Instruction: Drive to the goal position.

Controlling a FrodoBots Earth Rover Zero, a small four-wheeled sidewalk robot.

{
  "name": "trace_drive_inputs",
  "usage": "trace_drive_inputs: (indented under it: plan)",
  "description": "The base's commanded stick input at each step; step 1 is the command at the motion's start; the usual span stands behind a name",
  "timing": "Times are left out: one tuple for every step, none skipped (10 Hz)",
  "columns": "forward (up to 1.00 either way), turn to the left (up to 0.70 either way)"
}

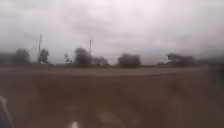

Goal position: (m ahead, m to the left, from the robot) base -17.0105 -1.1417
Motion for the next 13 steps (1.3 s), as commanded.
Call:
trace_drive_inputs:
  plan:
    - [-0.63,0.38]
    - [-0.70,0.00]
    - [-0.70,0.00]
    - [-0.70,0.00]
    - [-0.70,0.00]
    - [-0.70,0.00]
    - [-0.70,0.00]
    - [-0.70,0.00]
    - [-0.70,0.00]
    - [-0.70,0.00]
    - [-0.70,0.00]
    - [-0.70,0.00]
    - [-0.70,0.00]
